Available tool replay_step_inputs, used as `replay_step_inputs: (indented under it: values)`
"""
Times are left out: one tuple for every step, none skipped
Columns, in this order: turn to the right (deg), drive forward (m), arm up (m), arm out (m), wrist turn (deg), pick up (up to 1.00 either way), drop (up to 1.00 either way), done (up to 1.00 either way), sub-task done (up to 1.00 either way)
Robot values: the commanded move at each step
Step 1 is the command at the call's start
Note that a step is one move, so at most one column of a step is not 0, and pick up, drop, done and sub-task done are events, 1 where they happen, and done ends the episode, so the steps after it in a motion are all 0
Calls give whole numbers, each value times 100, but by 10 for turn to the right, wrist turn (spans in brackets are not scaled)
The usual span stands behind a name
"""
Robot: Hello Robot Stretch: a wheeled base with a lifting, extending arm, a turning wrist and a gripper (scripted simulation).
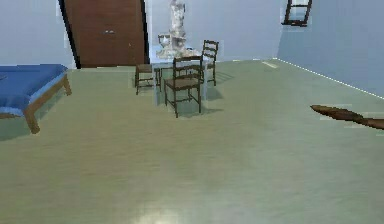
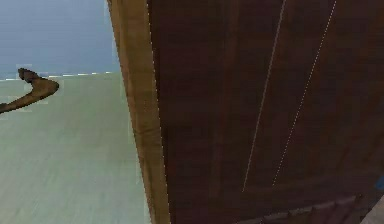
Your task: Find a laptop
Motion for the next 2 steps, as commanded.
replay_step_inputs:
  values:
    - [-450,0,0,0,0,0,0,0,0]
    - [-30,0,0,0,0,0,0,0,0]
